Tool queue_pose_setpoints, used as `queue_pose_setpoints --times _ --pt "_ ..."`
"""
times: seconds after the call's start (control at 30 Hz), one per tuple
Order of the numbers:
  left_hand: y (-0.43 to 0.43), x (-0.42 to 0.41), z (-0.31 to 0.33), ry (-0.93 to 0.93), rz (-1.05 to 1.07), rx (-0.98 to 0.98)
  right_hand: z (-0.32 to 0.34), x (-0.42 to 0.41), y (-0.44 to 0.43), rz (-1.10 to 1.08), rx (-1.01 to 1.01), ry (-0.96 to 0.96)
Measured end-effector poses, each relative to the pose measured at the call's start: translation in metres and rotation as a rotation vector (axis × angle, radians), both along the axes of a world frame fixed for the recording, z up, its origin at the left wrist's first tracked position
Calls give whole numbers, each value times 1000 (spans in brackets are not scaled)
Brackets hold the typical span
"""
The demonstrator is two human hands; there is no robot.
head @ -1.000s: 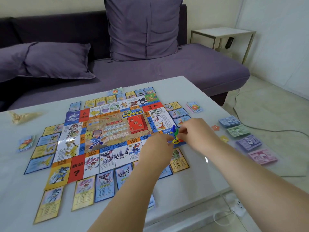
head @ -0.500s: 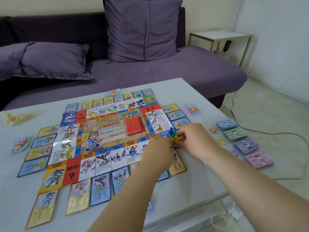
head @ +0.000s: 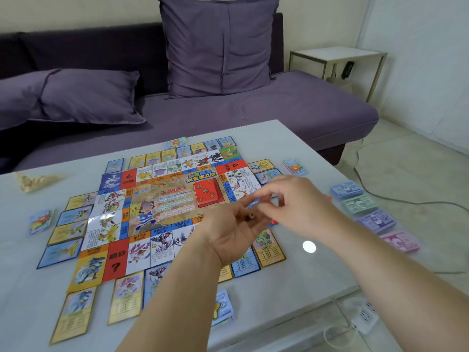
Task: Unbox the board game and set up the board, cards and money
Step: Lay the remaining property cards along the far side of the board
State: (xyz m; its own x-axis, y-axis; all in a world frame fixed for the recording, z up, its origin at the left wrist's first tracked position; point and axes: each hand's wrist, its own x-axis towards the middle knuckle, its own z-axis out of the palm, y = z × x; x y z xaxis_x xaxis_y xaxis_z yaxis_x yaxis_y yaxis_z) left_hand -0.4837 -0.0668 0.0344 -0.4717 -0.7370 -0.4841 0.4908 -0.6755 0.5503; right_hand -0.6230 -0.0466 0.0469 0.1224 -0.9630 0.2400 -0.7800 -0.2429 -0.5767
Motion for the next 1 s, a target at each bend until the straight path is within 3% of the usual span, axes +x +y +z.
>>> queue_pose_setpoints --times 0.3,0.4,0.5,0.73,0.87,1.0 --pt "11 8 4 -84 -49 -93 -3 10 3 107 32 61" --pt "8 16 7 -214 -14 -140 0 5 -11 42 9 59" --pt "0 31 9 -365 85 -193 2 2 -30 23 1 278" --pt "-2 54 24 -442 206 -265 -9 14 -47 120 51 840" --pt "0 54 24 -459 200 -264 -17 21 -49 125 89 970" --pt "4 54 25 -448 189 -267 -16 25 -47 88 104 974"
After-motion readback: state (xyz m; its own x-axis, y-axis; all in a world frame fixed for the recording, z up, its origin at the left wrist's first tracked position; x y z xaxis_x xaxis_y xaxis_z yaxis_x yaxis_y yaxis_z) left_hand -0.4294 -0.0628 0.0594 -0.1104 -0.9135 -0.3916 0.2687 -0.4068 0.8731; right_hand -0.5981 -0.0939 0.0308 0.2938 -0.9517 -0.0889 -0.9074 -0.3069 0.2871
